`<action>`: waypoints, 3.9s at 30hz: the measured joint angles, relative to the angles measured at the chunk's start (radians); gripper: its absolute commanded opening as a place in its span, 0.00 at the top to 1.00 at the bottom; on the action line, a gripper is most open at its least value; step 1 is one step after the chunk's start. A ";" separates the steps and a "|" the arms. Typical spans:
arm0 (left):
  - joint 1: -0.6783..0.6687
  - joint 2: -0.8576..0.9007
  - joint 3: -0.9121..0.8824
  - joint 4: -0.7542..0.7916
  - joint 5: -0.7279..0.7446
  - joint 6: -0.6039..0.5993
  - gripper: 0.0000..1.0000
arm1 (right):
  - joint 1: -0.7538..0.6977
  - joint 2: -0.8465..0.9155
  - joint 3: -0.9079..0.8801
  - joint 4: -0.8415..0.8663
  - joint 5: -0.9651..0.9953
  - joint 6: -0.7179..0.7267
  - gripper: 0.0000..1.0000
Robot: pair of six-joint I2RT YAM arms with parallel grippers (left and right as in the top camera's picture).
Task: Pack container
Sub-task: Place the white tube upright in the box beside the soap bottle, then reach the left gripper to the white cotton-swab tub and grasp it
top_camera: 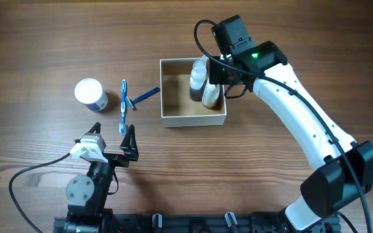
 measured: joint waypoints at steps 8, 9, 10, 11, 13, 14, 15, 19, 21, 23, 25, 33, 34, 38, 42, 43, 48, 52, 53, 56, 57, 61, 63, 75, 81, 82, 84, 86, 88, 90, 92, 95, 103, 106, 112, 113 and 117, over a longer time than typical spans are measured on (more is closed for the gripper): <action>0.000 0.000 0.000 0.000 0.000 0.000 0.00 | -0.079 -0.171 0.000 -0.017 -0.002 -0.011 0.13; 0.000 0.000 0.000 0.000 0.000 0.000 0.00 | -0.105 -0.205 0.000 -0.020 -0.002 -0.009 0.07; 0.000 0.000 0.000 0.000 0.000 0.000 0.00 | -0.169 -0.273 0.000 -0.025 -0.002 -0.005 0.04; 0.000 0.000 0.000 0.000 0.000 0.000 0.00 | -0.210 -0.301 0.001 -0.030 -0.006 0.000 0.02; 0.000 0.000 0.000 0.000 0.000 0.000 0.00 | -0.333 -0.356 0.004 -0.055 -0.028 0.000 0.00; 0.000 0.000 0.000 0.000 0.000 0.000 0.00 | -0.402 -0.373 0.006 -0.070 -0.039 0.006 0.00; 0.000 0.000 0.000 0.000 0.000 0.000 0.00 | -0.453 -0.380 0.007 -0.083 -0.054 0.006 0.00; 0.000 0.000 0.000 0.000 0.000 0.000 0.00 | -0.625 -0.373 0.007 -0.148 -0.110 0.010 0.00; 0.000 0.000 0.000 0.000 0.000 0.000 0.00 | -0.671 -0.365 0.007 -0.162 -0.130 0.016 0.00; 0.000 0.000 0.000 0.000 0.000 0.000 0.00 | -0.698 -0.361 0.007 -0.166 -0.145 0.018 0.00; 0.000 0.000 0.000 0.000 0.000 0.000 0.00 | -0.705 -0.361 0.007 -0.167 -0.154 0.021 0.00; 0.000 0.005 0.020 0.059 0.000 -0.082 0.01 | -0.705 -0.361 0.007 -0.167 -0.171 0.021 0.00; 0.000 0.014 0.040 0.032 -0.005 -0.101 0.00 | -0.705 -0.361 0.007 -0.167 -0.171 0.021 0.00; 0.000 0.103 0.192 -0.140 -0.068 -0.143 0.00 | -0.705 -0.361 0.007 -0.167 -0.171 0.021 0.00; 0.000 0.281 0.406 -0.300 -0.176 -0.159 0.00 | -0.705 -0.361 0.007 -0.166 -0.171 0.024 0.00; 0.000 0.338 0.465 -0.339 -0.205 -0.162 0.00 | -0.705 -0.361 0.007 -0.167 -0.171 0.024 0.00; 0.023 0.697 0.768 -0.463 -0.291 -0.162 0.00 | -0.705 -0.361 0.007 -0.167 -0.171 0.025 0.00; 0.101 0.972 0.957 -0.521 -0.307 -0.162 0.00 | -0.705 -0.361 0.007 -0.167 -0.171 0.025 0.00; 0.112 1.004 0.975 -0.522 -0.307 -0.162 0.00 | -0.705 -0.361 0.007 -0.167 -0.171 0.025 0.00; 0.185 1.199 1.049 -0.531 -0.244 -0.162 0.00 | -0.705 -0.361 0.007 -0.168 -0.171 0.025 0.00; 0.200 1.237 1.059 -0.528 -0.231 -0.162 0.00 | -0.705 -0.361 0.007 -0.167 -0.171 0.025 0.00; 0.240 1.382 1.067 -0.533 -0.192 -0.162 0.00 | -0.705 -0.360 0.007 -0.167 -0.171 0.025 0.00; 0.240 1.419 1.067 -0.538 -0.175 -0.158 0.00 | -0.705 -0.360 0.007 -0.167 -0.171 0.025 0.00; 0.240 1.464 1.067 -0.592 -0.134 -0.123 0.00 | -0.705 -0.360 0.007 -0.167 -0.171 0.025 0.00; 0.240 1.536 1.067 -0.575 -0.122 -0.082 0.00 | -0.705 -0.360 0.007 -0.167 -0.171 0.025 0.00; 0.240 1.549 1.067 -0.574 -0.116 -0.070 0.00 | -0.705 -0.360 0.007 -0.167 -0.171 0.025 0.00; 0.240 1.564 1.067 -0.574 -0.110 -0.055 0.00 | -0.705 -0.360 0.007 -0.167 -0.171 0.025 0.00; 0.240 1.572 1.067 -0.573 -0.104 -0.034 0.00 | -0.705 -0.360 0.007 -0.167 -0.171 0.025 0.00; 0.240 1.572 1.067 -0.566 -0.103 -0.007 0.00 | -0.705 -0.360 0.007 -0.167 -0.171 0.025 0.00; 0.240 1.572 1.067 -0.552 -0.101 0.022 0.00 | -0.705 -0.360 0.007 -0.167 -0.171 0.025 0.00; 0.240 1.572 1.067 -0.546 -0.101 0.047 0.00 | -0.705 -0.360 0.007 -0.167 -0.171 0.025 0.00; 0.240 1.579 1.068 -0.529 -0.101 0.070 0.00 | -0.705 -0.360 0.007 -0.167 -0.171 0.025 0.00; 0.240 1.647 1.071 -0.455 -0.101 0.091 0.05 | -0.705 -0.360 0.007 -0.167 -0.171 0.025 0.00; 0.240 1.658 1.071 -0.428 -0.101 0.091 0.07 | -0.705 -0.360 0.007 -0.167 -0.171 0.025 0.00; 0.240 1.666 1.071 -0.409 -0.101 0.091 0.07 | -0.705 -0.360 0.007 -0.167 -0.171 0.025 0.00; 0.240 1.669 1.071 -0.409 -0.101 0.091 0.06 | -0.705 -0.360 0.007 -0.167 -0.171 0.025 0.00; 0.240 1.688 1.072 -0.410 -0.101 0.091 0.04 | -0.705 -0.360 0.007 -0.167 -0.171 0.025 0.00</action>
